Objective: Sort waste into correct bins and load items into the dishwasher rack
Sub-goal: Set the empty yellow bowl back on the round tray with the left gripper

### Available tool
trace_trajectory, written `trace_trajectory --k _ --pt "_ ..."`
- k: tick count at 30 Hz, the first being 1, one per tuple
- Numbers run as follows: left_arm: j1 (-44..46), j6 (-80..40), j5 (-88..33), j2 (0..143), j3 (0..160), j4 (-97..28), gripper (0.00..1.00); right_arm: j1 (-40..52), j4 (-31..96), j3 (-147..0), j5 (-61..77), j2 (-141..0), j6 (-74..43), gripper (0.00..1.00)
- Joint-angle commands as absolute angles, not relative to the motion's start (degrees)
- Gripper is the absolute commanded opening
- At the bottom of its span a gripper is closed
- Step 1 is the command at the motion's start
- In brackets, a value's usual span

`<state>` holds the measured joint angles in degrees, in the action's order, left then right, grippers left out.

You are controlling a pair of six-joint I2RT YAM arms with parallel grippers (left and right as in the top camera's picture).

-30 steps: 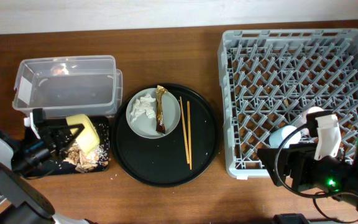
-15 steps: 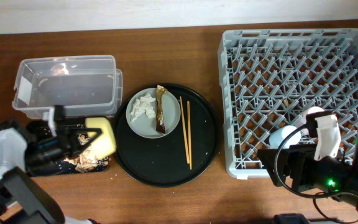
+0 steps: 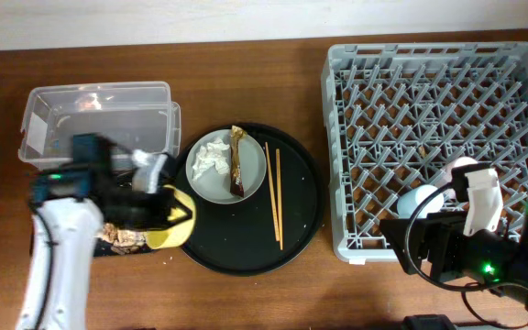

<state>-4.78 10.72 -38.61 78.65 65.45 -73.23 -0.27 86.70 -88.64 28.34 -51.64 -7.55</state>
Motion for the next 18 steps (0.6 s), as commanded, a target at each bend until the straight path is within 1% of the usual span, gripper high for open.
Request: trace_trajectory --k 1,3,4,6,7,9,13,14,15,17,18 --pt "12.3 -7.3 -17.6 77.3 65.9 -68.7 0.00 0.2 86.6 -88.7 27.8 -51.5 -7.5 0.91" --pt "26.0 -18.5 -5.1 77.5 64.3 -64.7 0.00 0.2 86.6 -88.7 27.8 -51.5 -7.6 0.91" --pt "32.6 -23.0 -2.2 78.0 62.7 -61.9 0.00 0.2 86.6 -88.7 27.8 -51.5 -7.6 0.91" --pt "38.9 -27.4 2.5 78.8 60.1 -58.2 0.00 0.2 86.6 -88.7 27.8 -51.5 -7.5 0.91" --pt "43.5 -29.7 5.5 80.0 57.1 -53.7 0.00 0.2 86.6 -88.7 27.8 -51.5 -7.5 0.91" --pt "47.3 -30.2 6.5 83.3 53.0 -46.6 0.00 0.2 86.7 -88.7 27.8 -51.5 -7.5 0.91" --pt "47.7 -30.8 6.7 89.6 52.6 -42.9 0.01 0.2 86.8 -88.7 27.8 -51.5 -7.5 0.91" --pt "47.7 -30.8 6.3 89.6 52.6 -43.2 0.08 0.2 87.0 -88.7 27.8 -51.5 -7.5 0.91" --pt "47.7 -30.8 5.5 89.4 53.3 -44.5 0.27 0.2 87.2 -88.7 27.8 -51.5 -7.5 0.92" --pt "47.2 -30.8 5.9 88.7 58.1 -50.8 0.98 0.2 87.2 -88.7 27.8 -51.5 -7.5 0.92" --pt "46.3 -30.8 6.9 87.9 62.8 -55.4 0.99 0.2 87.2 -88.7 27.8 -51.5 -7.5 0.92"
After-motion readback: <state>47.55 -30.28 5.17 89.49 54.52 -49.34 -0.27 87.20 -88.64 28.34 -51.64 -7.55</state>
